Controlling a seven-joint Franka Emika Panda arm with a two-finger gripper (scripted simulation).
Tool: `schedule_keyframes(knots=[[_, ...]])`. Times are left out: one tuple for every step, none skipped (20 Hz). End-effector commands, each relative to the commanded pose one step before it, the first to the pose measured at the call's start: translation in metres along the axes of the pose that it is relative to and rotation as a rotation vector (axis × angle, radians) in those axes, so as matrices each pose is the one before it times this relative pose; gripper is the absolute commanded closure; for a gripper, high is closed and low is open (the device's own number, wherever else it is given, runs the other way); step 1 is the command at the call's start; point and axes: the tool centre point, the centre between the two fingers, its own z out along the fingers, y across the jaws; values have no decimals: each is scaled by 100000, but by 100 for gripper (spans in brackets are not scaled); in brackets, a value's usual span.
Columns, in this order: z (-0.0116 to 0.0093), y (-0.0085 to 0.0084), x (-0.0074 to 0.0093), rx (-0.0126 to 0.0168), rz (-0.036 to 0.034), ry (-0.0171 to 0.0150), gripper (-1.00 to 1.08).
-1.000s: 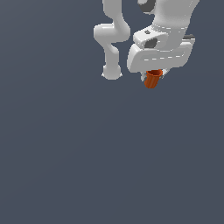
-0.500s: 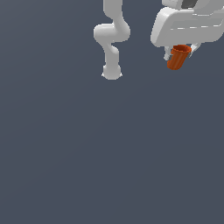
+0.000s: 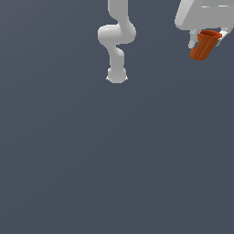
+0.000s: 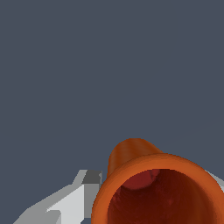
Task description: Pick up the object and move it to a goal position.
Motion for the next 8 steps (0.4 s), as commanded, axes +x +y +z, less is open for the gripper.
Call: schedule_keyframes(knots=[[-589, -365, 153, -2, 62, 40, 108], [-147, -102, 45, 0, 0, 0, 108], [-122, -84, 38, 0, 0, 0, 108], [-98, -67, 32, 0, 0, 0, 108], [-75, -51, 25, 0, 0, 0, 108], [-52, -36, 18, 0, 0, 0, 108], [-31, -21, 11, 0, 0, 0, 108], [-10, -7, 4, 0, 0, 0, 108]])
